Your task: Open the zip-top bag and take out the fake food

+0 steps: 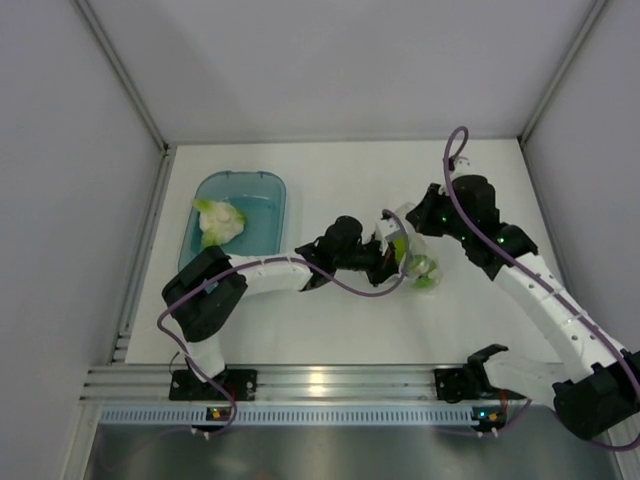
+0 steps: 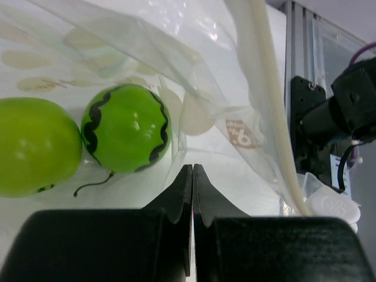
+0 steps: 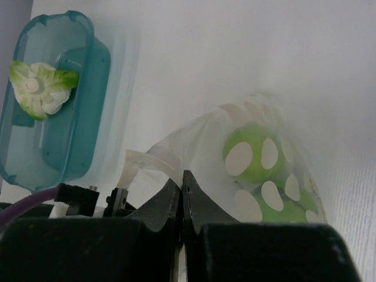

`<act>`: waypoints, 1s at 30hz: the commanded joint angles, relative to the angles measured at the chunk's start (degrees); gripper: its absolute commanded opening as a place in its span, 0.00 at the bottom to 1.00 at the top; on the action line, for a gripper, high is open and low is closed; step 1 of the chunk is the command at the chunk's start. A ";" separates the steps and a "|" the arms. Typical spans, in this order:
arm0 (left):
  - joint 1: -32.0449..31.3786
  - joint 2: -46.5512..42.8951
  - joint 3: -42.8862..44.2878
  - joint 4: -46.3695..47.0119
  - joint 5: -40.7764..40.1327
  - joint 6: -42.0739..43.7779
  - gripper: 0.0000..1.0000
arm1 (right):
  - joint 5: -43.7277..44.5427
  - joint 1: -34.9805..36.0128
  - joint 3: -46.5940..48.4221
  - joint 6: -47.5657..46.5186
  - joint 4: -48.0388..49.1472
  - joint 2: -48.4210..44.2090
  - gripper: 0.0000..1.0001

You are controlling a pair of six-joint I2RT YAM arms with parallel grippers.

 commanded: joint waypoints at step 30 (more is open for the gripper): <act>0.11 -1.33 7.90 -28.83 -18.67 4.33 0.00 | -9.45 -1.31 -2.11 -7.42 4.49 -9.21 0.00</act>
